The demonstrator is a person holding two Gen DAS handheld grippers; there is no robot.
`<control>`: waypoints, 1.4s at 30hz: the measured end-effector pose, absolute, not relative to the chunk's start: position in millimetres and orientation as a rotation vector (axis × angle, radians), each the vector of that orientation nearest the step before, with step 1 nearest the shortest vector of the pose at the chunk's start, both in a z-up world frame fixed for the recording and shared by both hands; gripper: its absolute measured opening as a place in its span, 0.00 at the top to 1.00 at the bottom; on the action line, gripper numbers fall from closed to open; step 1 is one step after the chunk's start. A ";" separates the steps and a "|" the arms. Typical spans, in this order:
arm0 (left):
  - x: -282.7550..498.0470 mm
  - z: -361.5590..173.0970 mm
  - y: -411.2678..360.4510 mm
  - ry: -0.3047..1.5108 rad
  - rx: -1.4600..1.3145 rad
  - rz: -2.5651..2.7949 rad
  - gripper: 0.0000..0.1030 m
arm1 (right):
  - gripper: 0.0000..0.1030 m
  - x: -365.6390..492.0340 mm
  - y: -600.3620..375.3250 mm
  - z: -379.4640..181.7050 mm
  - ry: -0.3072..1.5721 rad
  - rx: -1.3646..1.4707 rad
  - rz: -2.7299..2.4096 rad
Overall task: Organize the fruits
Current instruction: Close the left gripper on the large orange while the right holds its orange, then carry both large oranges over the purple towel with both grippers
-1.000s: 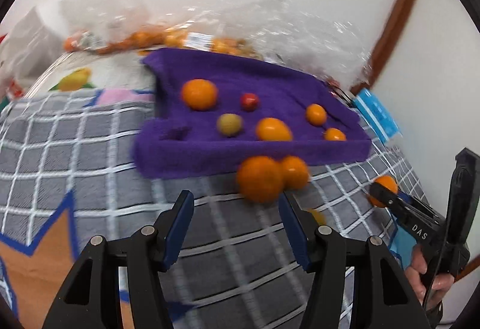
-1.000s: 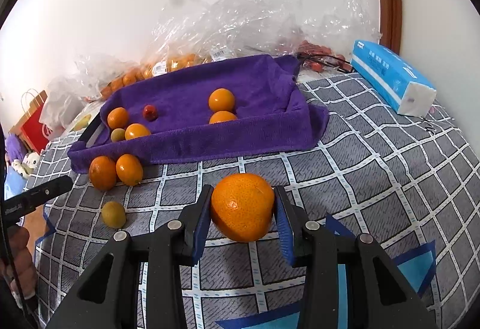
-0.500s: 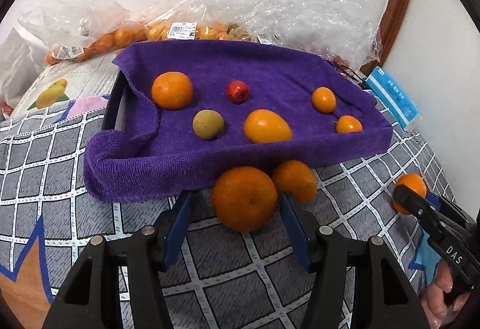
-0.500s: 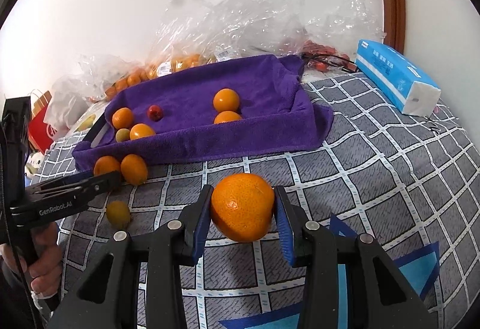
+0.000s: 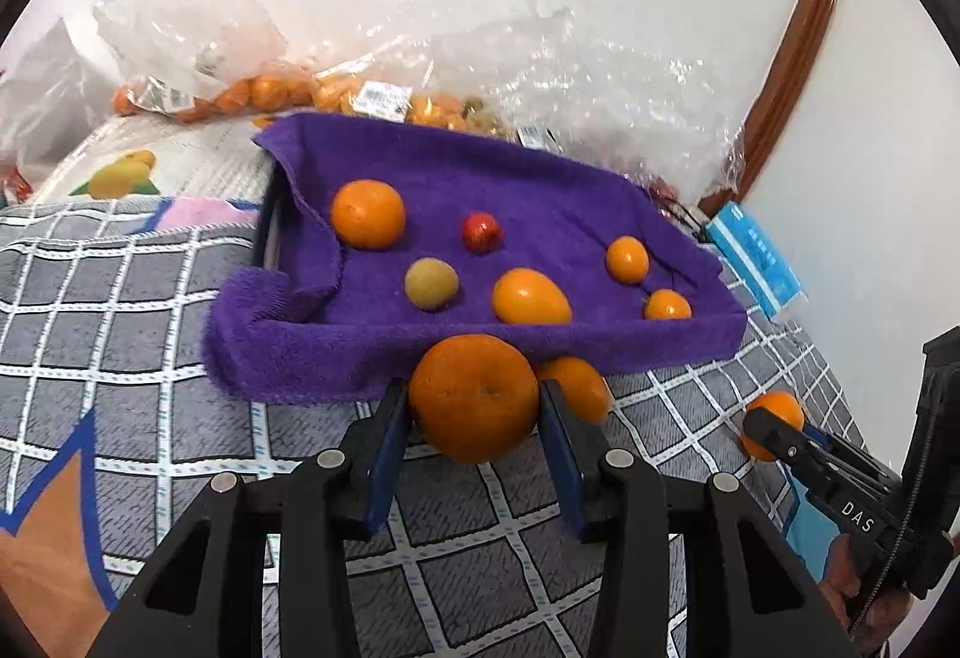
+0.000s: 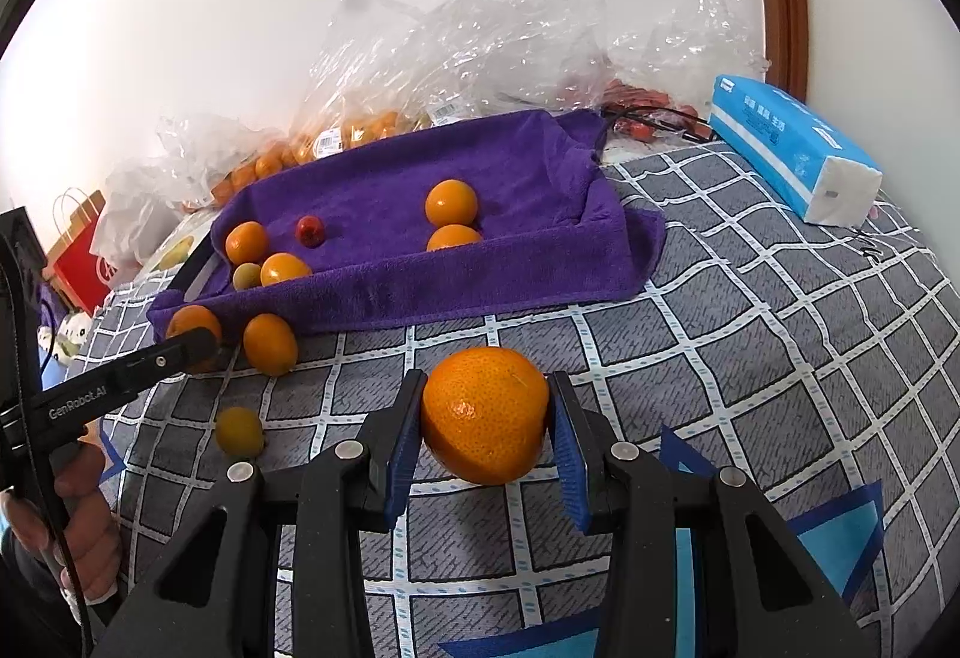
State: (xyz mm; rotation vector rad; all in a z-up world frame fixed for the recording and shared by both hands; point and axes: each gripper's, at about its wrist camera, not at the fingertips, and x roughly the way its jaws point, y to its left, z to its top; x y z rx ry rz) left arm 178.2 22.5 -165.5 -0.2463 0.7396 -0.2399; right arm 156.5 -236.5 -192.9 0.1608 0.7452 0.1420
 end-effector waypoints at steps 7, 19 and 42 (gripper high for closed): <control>166.3 -154.9 25.5 0.663 -0.222 -0.199 0.61 | 0.61 156.2 -234.6 -191.7 0.745 0.149 0.146; 164.1 -150.6 32.5 0.643 -0.264 -0.193 0.61 | 0.61 153.0 -237.0 -187.9 0.716 0.164 0.168; 159.3 -142.4 44.2 0.592 -0.321 -0.166 0.61 | 0.61 150.7 -242.3 -184.0 0.697 0.192 0.171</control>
